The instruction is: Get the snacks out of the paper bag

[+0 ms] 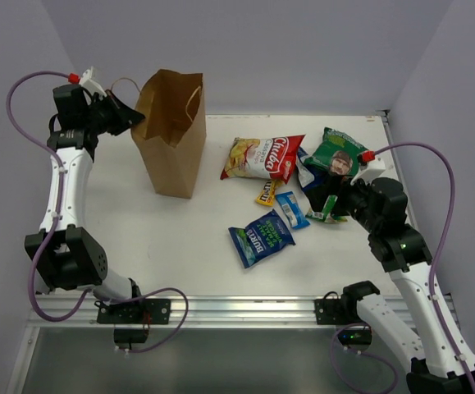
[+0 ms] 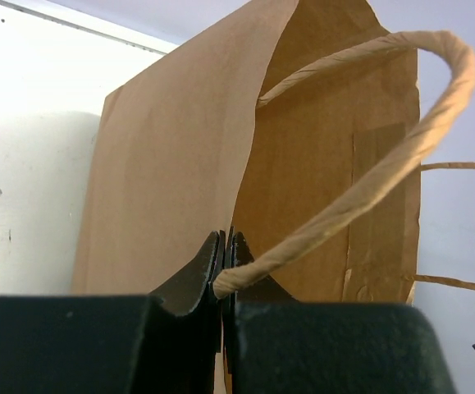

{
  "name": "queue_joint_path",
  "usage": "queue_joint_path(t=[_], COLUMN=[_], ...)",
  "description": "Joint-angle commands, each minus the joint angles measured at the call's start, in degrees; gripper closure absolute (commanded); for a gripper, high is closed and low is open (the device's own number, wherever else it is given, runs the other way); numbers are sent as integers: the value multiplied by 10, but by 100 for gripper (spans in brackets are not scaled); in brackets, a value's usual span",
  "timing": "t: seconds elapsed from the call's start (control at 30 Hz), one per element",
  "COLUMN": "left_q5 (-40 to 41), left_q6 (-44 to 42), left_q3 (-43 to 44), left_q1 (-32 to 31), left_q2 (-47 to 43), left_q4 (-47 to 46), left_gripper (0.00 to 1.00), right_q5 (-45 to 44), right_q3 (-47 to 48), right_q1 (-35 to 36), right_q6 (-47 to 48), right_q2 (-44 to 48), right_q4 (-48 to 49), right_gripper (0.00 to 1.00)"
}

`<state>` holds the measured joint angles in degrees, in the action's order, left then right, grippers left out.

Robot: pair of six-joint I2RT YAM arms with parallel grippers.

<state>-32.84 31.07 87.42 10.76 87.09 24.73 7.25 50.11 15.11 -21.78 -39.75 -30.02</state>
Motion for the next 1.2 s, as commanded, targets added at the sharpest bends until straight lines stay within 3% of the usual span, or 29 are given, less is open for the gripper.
queue_joint_path(t=[0.0, 0.37, 0.57, 0.67, 0.87, 1.17], left_q5=[-24, 33, 57, 80, 135, 175], left_q6=[21, -25, -48, -62, -92, -129], left_q3=[-4, 13, 24, 34, 22, 14], left_q1=[3, 2, 3, 2, 2, 2], left_q2=[-2, 11, 2, -7, -40, -108], left_q4=[-41, 12, 34, 48, 67, 90], left_gripper=[100, 72, 44, 24, 0, 0], right_q5=[14, 18, 17, 17, 20, 8], right_q3=[-3, -8, -13, -16, -17, 22], right_q1=[2, 1, 1, 1, 0, 1], right_q6=[9, 10, 11, 11, 11, 6], right_q2=[1, 3, 8, 11, 13, 29], right_q4=[5, 9, 11, 11, 10, -20], right_gripper=[1, 1, 1, 1, 1, 1])
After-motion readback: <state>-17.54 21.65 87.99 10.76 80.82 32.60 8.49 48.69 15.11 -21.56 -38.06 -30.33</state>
